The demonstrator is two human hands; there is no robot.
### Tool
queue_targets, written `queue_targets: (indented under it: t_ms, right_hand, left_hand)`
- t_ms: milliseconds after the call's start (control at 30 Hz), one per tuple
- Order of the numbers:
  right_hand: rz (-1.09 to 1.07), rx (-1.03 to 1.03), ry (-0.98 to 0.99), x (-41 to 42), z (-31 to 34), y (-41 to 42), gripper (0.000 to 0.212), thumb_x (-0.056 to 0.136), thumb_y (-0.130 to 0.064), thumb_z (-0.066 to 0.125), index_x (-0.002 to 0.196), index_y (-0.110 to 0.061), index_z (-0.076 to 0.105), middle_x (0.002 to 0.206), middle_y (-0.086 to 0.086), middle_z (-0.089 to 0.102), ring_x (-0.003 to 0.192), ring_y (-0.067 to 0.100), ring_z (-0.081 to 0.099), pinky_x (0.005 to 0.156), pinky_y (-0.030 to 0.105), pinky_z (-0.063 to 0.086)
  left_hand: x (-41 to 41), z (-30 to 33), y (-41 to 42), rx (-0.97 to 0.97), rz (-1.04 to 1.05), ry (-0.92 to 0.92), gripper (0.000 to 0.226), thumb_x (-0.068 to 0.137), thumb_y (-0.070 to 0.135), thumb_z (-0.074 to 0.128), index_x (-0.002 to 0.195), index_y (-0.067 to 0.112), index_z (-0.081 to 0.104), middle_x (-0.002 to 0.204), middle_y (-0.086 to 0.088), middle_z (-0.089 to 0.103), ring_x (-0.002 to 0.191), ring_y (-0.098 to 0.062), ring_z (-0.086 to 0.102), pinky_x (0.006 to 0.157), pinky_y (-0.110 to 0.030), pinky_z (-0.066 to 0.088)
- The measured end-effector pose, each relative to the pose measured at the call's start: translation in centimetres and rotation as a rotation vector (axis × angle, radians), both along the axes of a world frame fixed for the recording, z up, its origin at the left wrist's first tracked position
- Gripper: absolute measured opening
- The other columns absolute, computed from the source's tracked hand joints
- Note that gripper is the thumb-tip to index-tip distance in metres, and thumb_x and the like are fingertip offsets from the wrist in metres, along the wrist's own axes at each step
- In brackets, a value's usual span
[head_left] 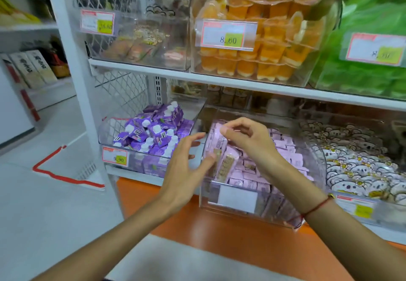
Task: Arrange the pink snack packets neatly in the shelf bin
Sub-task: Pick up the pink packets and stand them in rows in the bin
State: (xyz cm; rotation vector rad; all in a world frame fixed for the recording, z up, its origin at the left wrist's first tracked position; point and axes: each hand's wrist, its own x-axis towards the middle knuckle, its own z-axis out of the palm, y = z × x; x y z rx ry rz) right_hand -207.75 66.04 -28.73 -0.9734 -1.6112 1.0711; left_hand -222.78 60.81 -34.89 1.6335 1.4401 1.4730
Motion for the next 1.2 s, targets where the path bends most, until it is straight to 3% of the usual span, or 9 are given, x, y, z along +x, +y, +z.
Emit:
queue_targets:
  t_ms: [133, 333, 433, 533, 633, 800, 933, 1067, 1200]
  right_hand:
    - [-0.053, -0.043, 0.035, -0.2, 0.7, -0.1, 0.003, 0.086, -0.01, 0.067, 0.084, -0.012, 0.066, 0.086, 0.003, 0.067, 0.076, 0.008, 0.062, 0.064, 0.014, 0.051]
    - [-0.095, -0.092, 0.032, -0.5, -1.8, -0.3, 0.014, 0.09, -0.017, 0.062, 0.103, -0.015, 0.066, 0.105, 0.002, 0.068, 0.096, 0.01, 0.063, 0.081, 0.021, 0.052]
    - [-0.04, -0.08, -0.093, 0.3, -3.4, -0.8, 0.025, 0.092, -0.025, 0.059, 0.116, -0.023, 0.056, 0.111, -0.004, 0.062, 0.102, 0.005, 0.059, 0.075, 0.013, 0.047]
    - [-0.024, 0.212, -0.479, 1.3, -6.0, -1.5, 0.017, 0.087, -0.024, 0.066, 0.104, -0.026, 0.063, 0.094, -0.014, 0.063, 0.086, -0.005, 0.056, 0.072, 0.009, 0.041]
    - [-0.129, 0.474, -0.731, 1.6, -7.9, -1.5, 0.014, 0.09, -0.033, 0.06, 0.097, -0.025, 0.07, 0.091, -0.011, 0.066, 0.085, 0.002, 0.049, 0.07, 0.01, 0.033]
    - [-0.045, 0.515, -0.793, 0.9, -6.2, -2.6, 0.028, 0.091, -0.036, 0.058, 0.113, -0.021, 0.067, 0.103, -0.004, 0.063, 0.098, 0.012, 0.048, 0.08, 0.023, 0.036]
    - [0.075, 0.27, -0.455, 0.7, -4.8, -5.8, 0.036, 0.087, -0.036, 0.062, 0.121, -0.038, 0.052, 0.12, -0.017, 0.051, 0.109, -0.007, 0.046, 0.087, 0.007, 0.037]
    - [0.097, -0.081, -0.048, -0.2, -3.9, -7.1, 0.029, 0.089, -0.035, 0.061, 0.117, -0.029, 0.058, 0.114, -0.007, 0.064, 0.095, 0.005, 0.064, 0.088, 0.026, 0.053]
    - [-0.007, -0.067, 0.155, 1.0, -3.9, -6.8, 0.033, 0.08, -0.007, 0.072, 0.101, -0.03, 0.061, 0.084, -0.027, 0.069, 0.074, -0.019, 0.06, 0.063, 0.005, 0.049]
  left_hand:
    - [0.1, 1.2, 0.4, 0.055, 0.002, 0.3, 0.057, 0.075, 0.05, 0.071, 0.124, 0.042, 0.041, 0.117, 0.027, 0.052, 0.104, 0.007, 0.05, 0.082, -0.02, 0.044]
    - [-0.3, 1.4, 1.5, 0.063, 0.033, 0.432, 0.053, 0.08, 0.043, 0.07, 0.127, 0.036, 0.047, 0.11, 0.018, 0.062, 0.083, 0.002, 0.059, 0.075, -0.027, 0.051]
    - [-0.4, 1.2, 1.4, 0.01, -0.019, 0.039, 0.047, 0.087, 0.022, 0.067, 0.128, 0.029, 0.045, 0.113, 0.012, 0.063, 0.096, 0.004, 0.059, 0.077, -0.014, 0.05]
    - [-0.9, 1.5, 1.2, -0.093, -0.114, -0.426, 0.045, 0.088, 0.003, 0.061, 0.127, 0.018, 0.044, 0.115, -0.004, 0.065, 0.1, -0.006, 0.062, 0.084, -0.014, 0.05]
    - [-1.1, 1.6, 0.8, -0.084, -0.186, -0.526, 0.039, 0.087, -0.009, 0.054, 0.113, 0.02, 0.052, 0.104, 0.004, 0.067, 0.093, -0.003, 0.064, 0.087, -0.019, 0.05]
    - [-1.8, 2.1, 0.0, -0.169, -0.241, -0.739, 0.038, 0.085, -0.013, 0.036, 0.093, 0.012, 0.063, 0.081, 0.003, 0.071, 0.076, -0.009, 0.065, 0.078, -0.025, 0.052]
    - [-2.7, 2.0, -0.6, -0.304, -0.439, -0.994, 0.04, 0.083, -0.005, 0.028, 0.11, 0.002, 0.057, 0.112, -0.01, 0.067, 0.099, -0.023, 0.063, 0.087, -0.036, 0.053]
    - [-2.5, 2.5, -1.0, -0.314, -0.592, -1.027, 0.038, 0.073, -0.003, 0.038, 0.102, 0.002, 0.063, 0.108, -0.012, 0.07, 0.1, -0.022, 0.066, 0.094, -0.036, 0.048]
    - [-1.5, 1.9, -1.2, -0.212, -0.448, -0.629, 0.025, 0.081, -0.014, 0.05, 0.089, 0.008, 0.058, 0.088, -0.004, 0.068, 0.093, -0.019, 0.064, 0.09, -0.03, 0.052]
